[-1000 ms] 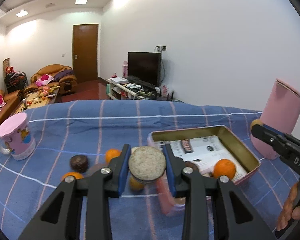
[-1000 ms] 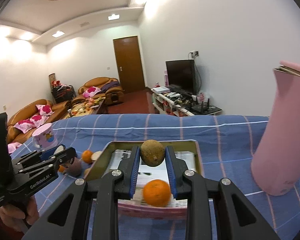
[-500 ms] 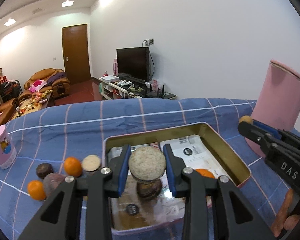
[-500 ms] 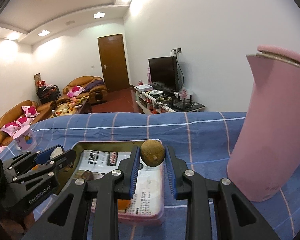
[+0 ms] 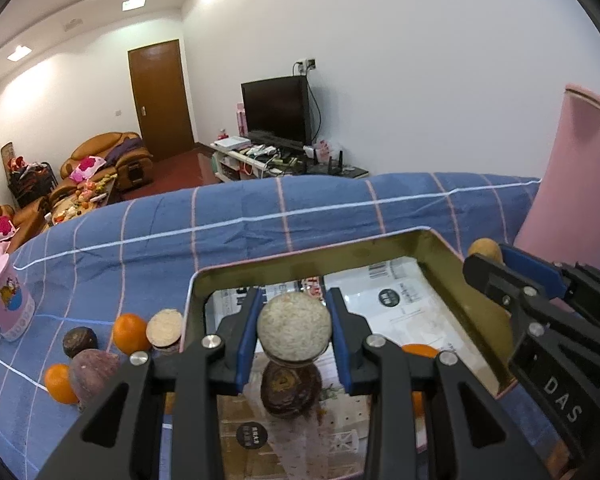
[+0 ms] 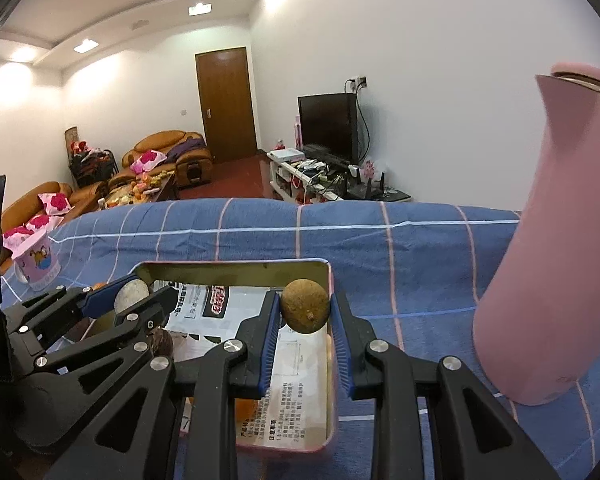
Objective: Organize fruits
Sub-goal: 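Lower the cake into the tin with the left gripper while the right places the kiwi-like fruit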
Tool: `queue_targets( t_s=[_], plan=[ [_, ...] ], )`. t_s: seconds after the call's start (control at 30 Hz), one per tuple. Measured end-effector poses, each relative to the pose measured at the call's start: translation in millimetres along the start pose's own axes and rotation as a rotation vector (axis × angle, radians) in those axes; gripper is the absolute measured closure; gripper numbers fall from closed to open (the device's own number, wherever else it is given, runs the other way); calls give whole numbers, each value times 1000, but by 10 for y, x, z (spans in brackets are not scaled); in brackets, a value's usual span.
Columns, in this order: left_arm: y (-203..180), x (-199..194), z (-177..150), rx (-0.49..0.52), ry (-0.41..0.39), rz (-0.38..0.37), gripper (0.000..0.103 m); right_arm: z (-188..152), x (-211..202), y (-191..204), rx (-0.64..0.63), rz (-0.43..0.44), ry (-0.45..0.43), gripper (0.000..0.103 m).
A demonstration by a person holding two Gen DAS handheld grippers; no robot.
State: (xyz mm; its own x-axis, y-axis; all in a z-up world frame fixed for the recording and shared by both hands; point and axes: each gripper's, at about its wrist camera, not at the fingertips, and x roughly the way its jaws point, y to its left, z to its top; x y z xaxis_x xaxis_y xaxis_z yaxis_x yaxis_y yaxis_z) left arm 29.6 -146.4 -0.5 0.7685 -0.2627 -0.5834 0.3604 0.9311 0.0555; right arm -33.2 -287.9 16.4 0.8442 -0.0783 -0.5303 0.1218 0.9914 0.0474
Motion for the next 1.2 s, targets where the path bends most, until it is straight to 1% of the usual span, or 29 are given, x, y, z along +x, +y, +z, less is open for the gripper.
queue_targets(
  t_s=[0.13, 0.27, 0.57, 0.77, 0.8, 0.83, 0.87, 0.9, 0.93, 1.0, 1.07, 1.13, 1.17, 1.2],
  plan=[
    [10, 70, -25, 3, 25, 24, 68, -20, 69, 38, -10, 1, 26, 75],
    [26, 83, -31, -5, 31, 22, 68, -51, 142, 50, -7, 16, 58, 75],
    [27, 105, -35, -4, 40, 27, 68, -60, 175, 63, 1, 57, 74, 75],
    [47, 88, -41, -12, 31, 38, 67, -63, 152, 58, 34, 107, 71, 75],
    [43, 84, -45, -13, 31, 40, 64, -64, 154, 59, 37, 109, 71, 75],
    [49, 82, -45, -15, 29, 44, 56, -65, 145, 60, 40, 112, 68, 74],
    [46, 70, -48, -15, 24, 48, 50, -59, 140, 61, 44, 113, 64, 74],
    [43, 60, -52, -14, 19, 50, 39, -59, 125, 58, 49, 115, 56, 72],
    [38, 37, -54, -11, 6, 59, 36, -54, 105, 53, 54, 119, 45, 70],
    [36, 11, -51, -11, -10, 66, 35, -52, 78, 42, 61, 118, 31, 63],
    [41, -1, -50, -12, -16, 67, 27, -48, 55, 28, 70, 116, 19, 62],
    [44, -19, -52, -14, -24, 80, 15, -31, 14, -3, 89, 129, -2, 61],
    [43, -38, -53, -13, -33, 85, 12, -22, -6, -10, 93, 129, -13, 61],
    [42, -76, -54, -9, -52, 93, 6, -16, -38, -16, 96, 124, -30, 57]
  ],
)
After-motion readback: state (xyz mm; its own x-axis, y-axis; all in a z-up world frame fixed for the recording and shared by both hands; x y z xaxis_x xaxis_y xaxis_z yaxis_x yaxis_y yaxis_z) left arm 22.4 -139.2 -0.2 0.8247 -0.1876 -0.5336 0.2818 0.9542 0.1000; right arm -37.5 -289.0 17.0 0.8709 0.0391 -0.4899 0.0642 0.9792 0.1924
